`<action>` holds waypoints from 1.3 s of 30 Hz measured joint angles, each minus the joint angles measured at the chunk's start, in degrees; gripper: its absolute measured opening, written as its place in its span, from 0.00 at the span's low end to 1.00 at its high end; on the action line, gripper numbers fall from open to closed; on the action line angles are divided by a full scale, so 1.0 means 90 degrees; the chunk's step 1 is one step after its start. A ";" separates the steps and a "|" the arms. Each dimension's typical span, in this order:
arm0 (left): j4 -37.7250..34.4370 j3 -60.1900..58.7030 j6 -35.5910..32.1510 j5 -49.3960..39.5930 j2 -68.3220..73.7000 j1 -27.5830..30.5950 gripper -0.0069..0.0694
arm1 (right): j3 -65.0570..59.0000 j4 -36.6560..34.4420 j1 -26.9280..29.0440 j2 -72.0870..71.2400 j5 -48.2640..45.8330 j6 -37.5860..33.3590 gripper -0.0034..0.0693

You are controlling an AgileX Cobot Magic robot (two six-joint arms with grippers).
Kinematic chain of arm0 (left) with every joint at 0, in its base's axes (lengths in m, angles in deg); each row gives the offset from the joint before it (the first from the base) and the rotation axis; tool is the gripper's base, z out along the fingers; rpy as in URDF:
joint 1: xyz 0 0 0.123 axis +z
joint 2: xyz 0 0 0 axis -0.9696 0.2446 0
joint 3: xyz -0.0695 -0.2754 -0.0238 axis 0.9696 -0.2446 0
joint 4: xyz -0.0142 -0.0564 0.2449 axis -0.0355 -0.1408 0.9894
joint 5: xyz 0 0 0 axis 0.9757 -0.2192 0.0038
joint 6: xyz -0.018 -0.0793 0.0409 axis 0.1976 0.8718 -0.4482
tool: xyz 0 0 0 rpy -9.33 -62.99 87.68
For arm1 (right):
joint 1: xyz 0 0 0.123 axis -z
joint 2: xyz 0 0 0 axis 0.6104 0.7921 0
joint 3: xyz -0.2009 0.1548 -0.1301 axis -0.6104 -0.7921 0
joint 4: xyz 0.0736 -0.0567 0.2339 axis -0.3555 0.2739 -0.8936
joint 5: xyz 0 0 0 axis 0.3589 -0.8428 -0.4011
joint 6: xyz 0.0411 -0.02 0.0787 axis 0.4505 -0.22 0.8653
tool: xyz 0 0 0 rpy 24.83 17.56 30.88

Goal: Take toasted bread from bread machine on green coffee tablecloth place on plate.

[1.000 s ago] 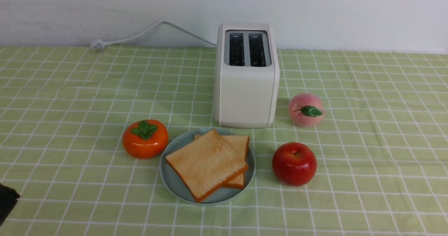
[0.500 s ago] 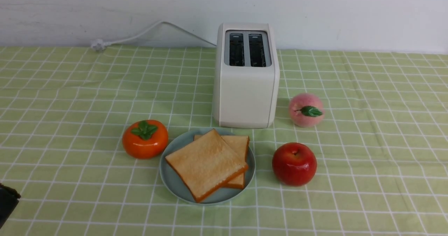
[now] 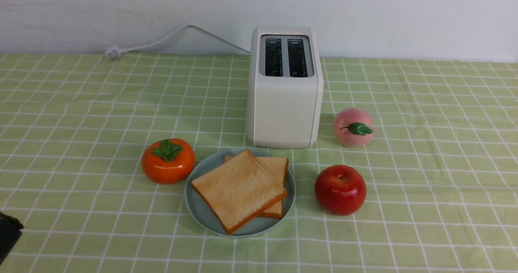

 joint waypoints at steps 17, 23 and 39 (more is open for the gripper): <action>0.4492 0.0000 0.2487 -0.1450 0.0000 0.0000 0.07 | 0.0000 0.0000 0.0000 0.0000 0.0000 0.0000 0.06; 0.7591 0.0000 0.5416 -0.3316 0.0000 0.0000 0.07 | 0.0000 0.0000 0.0000 0.0000 0.0000 0.0000 0.08; 1.0972 -0.0197 0.9726 -0.2716 0.0000 0.1826 0.07 | 0.0000 0.0000 0.0000 0.0000 0.0000 0.0000 0.10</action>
